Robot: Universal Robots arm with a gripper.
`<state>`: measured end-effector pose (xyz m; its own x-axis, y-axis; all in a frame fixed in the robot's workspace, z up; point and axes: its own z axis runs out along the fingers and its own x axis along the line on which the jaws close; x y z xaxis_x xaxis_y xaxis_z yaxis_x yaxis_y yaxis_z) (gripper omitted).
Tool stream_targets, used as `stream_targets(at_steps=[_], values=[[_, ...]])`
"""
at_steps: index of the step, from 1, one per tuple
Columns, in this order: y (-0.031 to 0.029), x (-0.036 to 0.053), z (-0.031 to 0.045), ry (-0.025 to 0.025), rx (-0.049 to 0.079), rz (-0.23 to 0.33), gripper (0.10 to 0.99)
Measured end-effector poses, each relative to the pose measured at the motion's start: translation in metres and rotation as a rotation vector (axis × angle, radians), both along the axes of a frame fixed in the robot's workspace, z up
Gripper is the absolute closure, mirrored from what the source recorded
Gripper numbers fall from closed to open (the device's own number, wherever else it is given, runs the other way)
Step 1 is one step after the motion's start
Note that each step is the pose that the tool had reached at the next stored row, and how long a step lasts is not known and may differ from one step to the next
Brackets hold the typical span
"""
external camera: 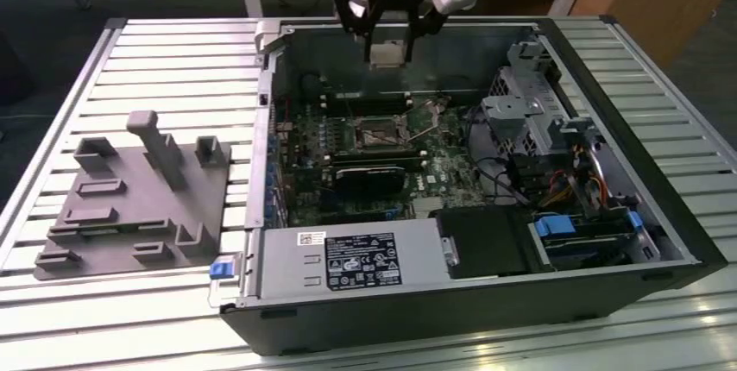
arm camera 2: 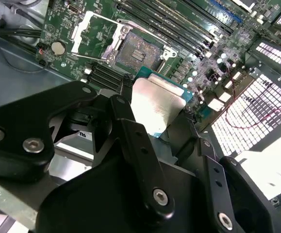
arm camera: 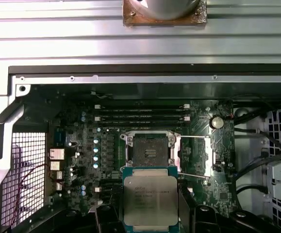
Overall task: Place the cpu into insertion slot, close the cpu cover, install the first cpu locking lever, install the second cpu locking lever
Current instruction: 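Place the cpu into insertion slot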
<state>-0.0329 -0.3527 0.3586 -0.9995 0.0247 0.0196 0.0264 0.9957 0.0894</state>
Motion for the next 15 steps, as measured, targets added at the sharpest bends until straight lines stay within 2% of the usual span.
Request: stream_targets(at_steps=[8, 15], values=[[0.0016, 0.0000, -0.0087, -0.0003, 0.000, -0.011, 0.549], [0.0023, 0.0000, -0.0166, -0.0015, -0.001, -0.060, 0.549]])
